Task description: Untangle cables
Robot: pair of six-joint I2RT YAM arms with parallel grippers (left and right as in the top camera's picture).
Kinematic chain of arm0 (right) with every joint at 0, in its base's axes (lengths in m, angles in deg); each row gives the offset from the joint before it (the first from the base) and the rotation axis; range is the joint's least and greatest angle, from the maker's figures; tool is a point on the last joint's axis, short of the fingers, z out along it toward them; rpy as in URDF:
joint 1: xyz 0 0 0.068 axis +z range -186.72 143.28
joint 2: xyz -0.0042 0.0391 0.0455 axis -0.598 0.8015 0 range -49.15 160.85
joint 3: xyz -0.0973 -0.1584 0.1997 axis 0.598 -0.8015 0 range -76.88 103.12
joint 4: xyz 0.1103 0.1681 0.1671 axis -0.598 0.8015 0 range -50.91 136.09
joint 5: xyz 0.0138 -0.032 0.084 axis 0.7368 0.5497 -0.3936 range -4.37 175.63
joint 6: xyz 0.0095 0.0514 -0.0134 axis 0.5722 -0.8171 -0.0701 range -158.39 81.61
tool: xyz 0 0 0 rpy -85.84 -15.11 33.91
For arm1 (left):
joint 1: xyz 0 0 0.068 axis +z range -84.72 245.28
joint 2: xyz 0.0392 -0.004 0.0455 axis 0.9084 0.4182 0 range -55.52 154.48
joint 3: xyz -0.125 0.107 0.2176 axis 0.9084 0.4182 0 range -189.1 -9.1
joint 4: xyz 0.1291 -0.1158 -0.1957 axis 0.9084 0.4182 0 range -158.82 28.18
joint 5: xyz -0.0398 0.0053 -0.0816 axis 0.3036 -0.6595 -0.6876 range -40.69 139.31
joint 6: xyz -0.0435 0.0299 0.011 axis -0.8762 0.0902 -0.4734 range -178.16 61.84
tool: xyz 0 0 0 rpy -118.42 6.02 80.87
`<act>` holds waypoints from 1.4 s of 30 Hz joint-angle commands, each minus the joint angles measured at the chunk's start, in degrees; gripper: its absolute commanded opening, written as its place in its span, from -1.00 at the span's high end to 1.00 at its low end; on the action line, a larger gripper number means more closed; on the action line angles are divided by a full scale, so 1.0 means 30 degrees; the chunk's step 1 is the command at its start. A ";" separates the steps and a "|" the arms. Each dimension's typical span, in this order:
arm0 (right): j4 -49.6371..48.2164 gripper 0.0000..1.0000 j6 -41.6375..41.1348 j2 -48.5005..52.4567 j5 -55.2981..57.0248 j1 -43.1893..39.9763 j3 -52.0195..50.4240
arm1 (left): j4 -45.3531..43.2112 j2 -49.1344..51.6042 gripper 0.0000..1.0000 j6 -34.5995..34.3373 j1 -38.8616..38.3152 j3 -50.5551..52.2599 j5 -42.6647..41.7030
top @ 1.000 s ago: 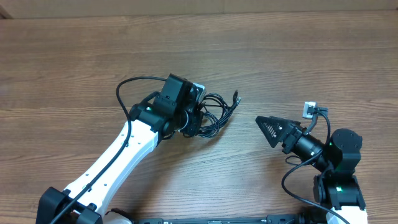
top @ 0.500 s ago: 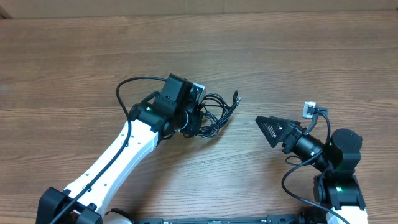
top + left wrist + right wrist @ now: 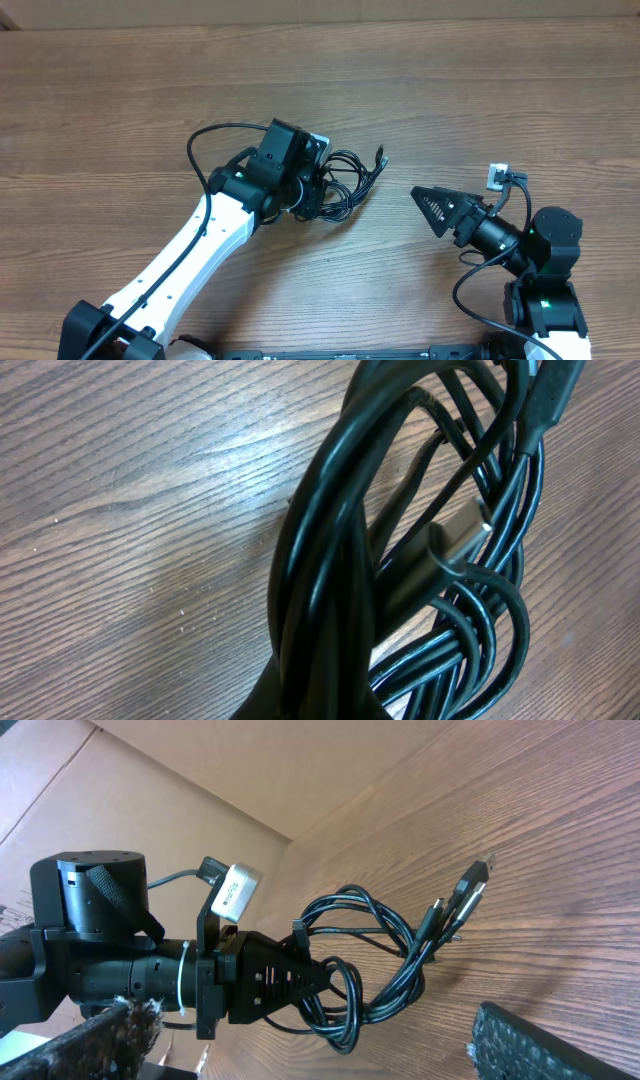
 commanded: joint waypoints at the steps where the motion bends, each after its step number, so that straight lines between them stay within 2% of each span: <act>1: 0.0022 -0.99 0.0306 -0.0015 0.0051 0.0102 0.0437 | -0.0109 0.0022 0.92 -0.0007 -0.0124 0.0036 -0.0444; 27: 0.0015 -1.00 0.0306 -0.0015 0.0918 0.0102 0.0437 | -0.0736 0.0022 0.92 0.1049 -0.0124 0.0029 -0.0583; 32: -0.0299 -1.00 0.0291 -0.0015 0.1574 0.0102 0.0437 | -0.1078 0.0022 0.91 0.0984 -0.0124 0.0029 -0.2404; 35: -0.0583 -1.00 0.0299 -0.0015 0.1829 0.0102 0.0437 | -0.1494 0.0022 0.92 0.0962 -0.0124 0.0029 -0.4481; 42: -0.0721 -1.00 0.0299 -0.0015 -0.0729 0.0102 0.0444 | -0.2353 0.0022 0.92 0.1195 -0.0087 0.0015 -0.9741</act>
